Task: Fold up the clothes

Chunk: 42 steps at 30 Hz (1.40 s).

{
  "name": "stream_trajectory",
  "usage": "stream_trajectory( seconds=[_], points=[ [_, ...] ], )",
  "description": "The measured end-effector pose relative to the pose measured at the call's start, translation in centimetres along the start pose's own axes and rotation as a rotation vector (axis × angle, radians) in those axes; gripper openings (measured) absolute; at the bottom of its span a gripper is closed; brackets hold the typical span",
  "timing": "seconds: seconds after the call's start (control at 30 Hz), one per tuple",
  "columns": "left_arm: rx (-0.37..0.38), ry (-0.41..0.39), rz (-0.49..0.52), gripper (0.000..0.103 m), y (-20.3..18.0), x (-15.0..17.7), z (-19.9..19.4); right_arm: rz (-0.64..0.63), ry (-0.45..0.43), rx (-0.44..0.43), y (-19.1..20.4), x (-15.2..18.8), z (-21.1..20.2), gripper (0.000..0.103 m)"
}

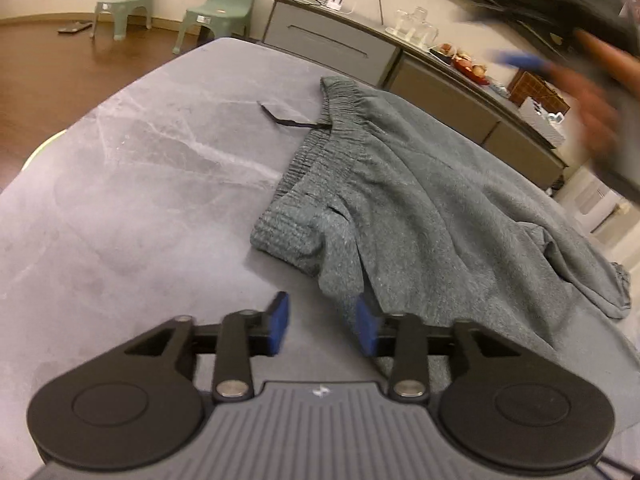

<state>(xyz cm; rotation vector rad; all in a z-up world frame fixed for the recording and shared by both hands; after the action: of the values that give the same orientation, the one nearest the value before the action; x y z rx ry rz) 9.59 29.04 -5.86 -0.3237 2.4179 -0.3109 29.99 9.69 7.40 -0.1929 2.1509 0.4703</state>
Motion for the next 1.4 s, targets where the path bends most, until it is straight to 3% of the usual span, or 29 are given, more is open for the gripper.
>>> stream_trajectory(
  seconds=[0.07,0.13,0.23,0.27,0.33,0.43,0.53,0.63,0.8,0.87,0.93,0.97,1.07,1.17,1.3,1.4],
  points=[
    [-0.041,-0.066,0.023,0.044,-0.1,-0.5,-1.4,0.007,-0.052,0.067,-6.1,1.7,-6.7,0.080],
    [-0.116,-0.178,0.103,0.044,-1.6,-0.7,-2.9,-0.013,-0.088,0.240,-12.8,4.8,-12.9,0.084],
    [-0.094,-0.275,0.238,0.049,-4.6,-0.5,-3.6,0.045,-0.038,0.513,-23.3,10.7,-21.2,0.084],
    [-0.071,-0.249,0.268,0.049,-5.4,-0.4,-2.6,0.107,-0.015,0.574,-26.6,12.8,-23.6,0.084],
    [-0.098,-0.197,0.310,0.048,-6.3,0.2,-0.5,0.227,0.020,0.671,-32.5,17.0,-27.9,0.082],
    [-0.138,-0.118,0.372,0.047,-7.6,1.0,2.6,0.307,0.030,0.771,-38.0,21.4,-31.8,0.082],
    [-0.199,-0.055,0.373,0.046,-6.9,1.6,4.2,0.330,0.051,0.807,-41.8,24.3,-33.2,0.080],
    [-0.246,-0.014,0.322,0.046,-5.3,1.2,3.4,0.369,0.098,0.731,-44.6,25.8,-32.6,0.083],
    [-0.371,0.040,0.221,0.046,-2.6,1.3,0.9,0.113,0.171,0.544,-44.2,25.4,-29.5,0.091],
    [-0.422,0.049,0.202,0.046,-2.2,1.3,0.1,0.053,0.192,0.489,-44.2,24.7,-29.2,0.085],
    [-0.470,0.055,0.202,0.045,-2.3,1.3,-0.5,0.079,0.173,0.510,-45.4,24.1,-29.8,0.076],
    [-0.484,0.052,0.208,0.044,-2.6,1.2,-0.8,0.122,0.156,0.522,-46.5,23.9,-30.3,0.076],
    [-0.456,-0.034,0.202,0.042,-4.8,0.3,-2.9,0.202,0.139,0.551,-49.4,23.8,-31.3,0.068],
    [-0.395,-0.122,0.209,0.047,-7.6,-1.2,-4.4,0.148,0.173,0.583,-50.9,23.8,-31.4,0.067],
    [-0.368,-0.137,0.297,0.050,-10.7,-3.8,-2.0,0.141,0.229,0.669,-50.8,23.2,-32.5,0.067],
    [-0.345,-0.115,0.363,0.053,-12.4,-6.5,1.8,0.150,0.098,0.593,-49.3,21.2,-32.9,0.068]
  ],
)
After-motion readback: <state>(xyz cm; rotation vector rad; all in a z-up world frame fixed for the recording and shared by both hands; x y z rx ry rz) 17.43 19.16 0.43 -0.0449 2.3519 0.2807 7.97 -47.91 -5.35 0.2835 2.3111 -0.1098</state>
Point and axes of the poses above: each gripper's, at about its wrist camera, not at the fingertips, and z roughly the way its jaws point, y to its left, x to its underside, the point moved 2 cm from there along z, roughly the way its jaws point, and after that the axes turned 1 degree about x, right-handed, at the moved point
